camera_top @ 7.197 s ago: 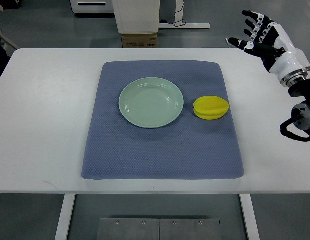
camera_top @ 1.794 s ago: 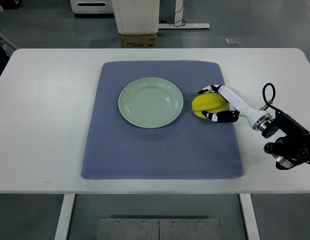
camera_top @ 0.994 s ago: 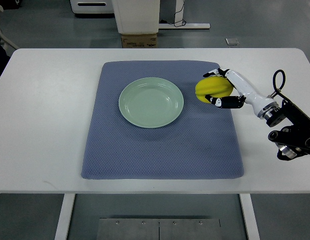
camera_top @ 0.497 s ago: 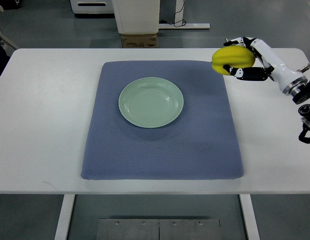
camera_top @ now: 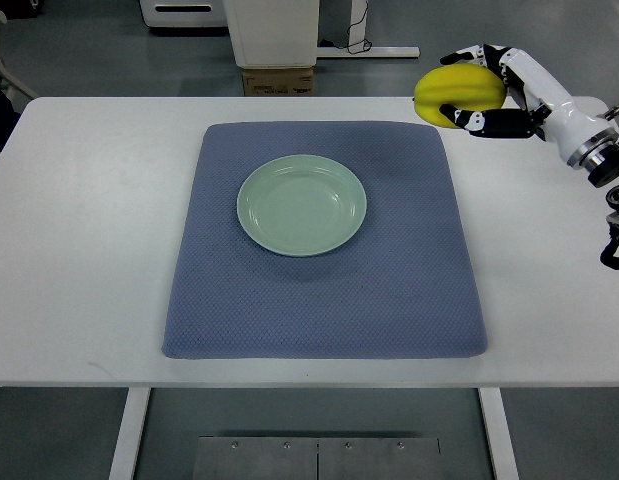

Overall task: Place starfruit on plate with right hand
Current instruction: 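Lift the starfruit with the right hand away from the mat, then carry the starfruit over the green plate and lower it down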

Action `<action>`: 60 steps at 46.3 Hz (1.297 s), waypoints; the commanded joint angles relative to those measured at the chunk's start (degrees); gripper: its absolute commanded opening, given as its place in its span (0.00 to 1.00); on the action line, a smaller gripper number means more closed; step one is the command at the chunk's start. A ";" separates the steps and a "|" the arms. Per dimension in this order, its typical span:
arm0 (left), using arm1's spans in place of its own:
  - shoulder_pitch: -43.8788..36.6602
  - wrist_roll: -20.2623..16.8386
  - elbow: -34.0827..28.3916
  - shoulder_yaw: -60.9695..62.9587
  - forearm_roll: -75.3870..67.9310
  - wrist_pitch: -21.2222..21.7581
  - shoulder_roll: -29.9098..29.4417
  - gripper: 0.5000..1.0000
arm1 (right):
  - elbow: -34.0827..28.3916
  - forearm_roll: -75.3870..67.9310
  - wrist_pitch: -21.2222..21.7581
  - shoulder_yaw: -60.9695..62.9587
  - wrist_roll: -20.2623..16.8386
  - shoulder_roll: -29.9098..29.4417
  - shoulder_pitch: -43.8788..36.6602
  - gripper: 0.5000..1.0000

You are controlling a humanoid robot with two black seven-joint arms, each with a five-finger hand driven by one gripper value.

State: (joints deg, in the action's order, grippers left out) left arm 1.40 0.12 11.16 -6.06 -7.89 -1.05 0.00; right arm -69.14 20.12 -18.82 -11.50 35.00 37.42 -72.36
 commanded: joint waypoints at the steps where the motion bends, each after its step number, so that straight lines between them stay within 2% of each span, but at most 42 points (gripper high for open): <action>1: 0.01 -0.03 0.00 0.00 -0.02 0.00 0.00 1.00 | -0.03 0.00 0.01 -0.01 0.00 -1.11 0.03 0.00; 19: 0.01 -0.03 0.00 0.00 -0.02 0.00 0.00 1.00 | 2.52 -2.81 -0.25 0.43 0.00 -12.45 0.73 0.00; 45: 0.01 -0.03 0.00 0.00 -0.02 0.00 0.00 1.00 | 15.08 -4.22 -0.07 -0.28 0.00 -27.39 3.54 0.00; 60: 0.01 -0.03 0.00 0.00 0.07 0.00 0.00 1.00 | 20.27 -3.86 0.10 -0.89 0.00 -32.32 6.27 0.00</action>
State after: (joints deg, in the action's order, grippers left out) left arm 1.40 0.11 11.16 -6.05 -7.89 -1.05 0.00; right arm -49.76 16.19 -18.80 -12.09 35.00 5.90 -66.21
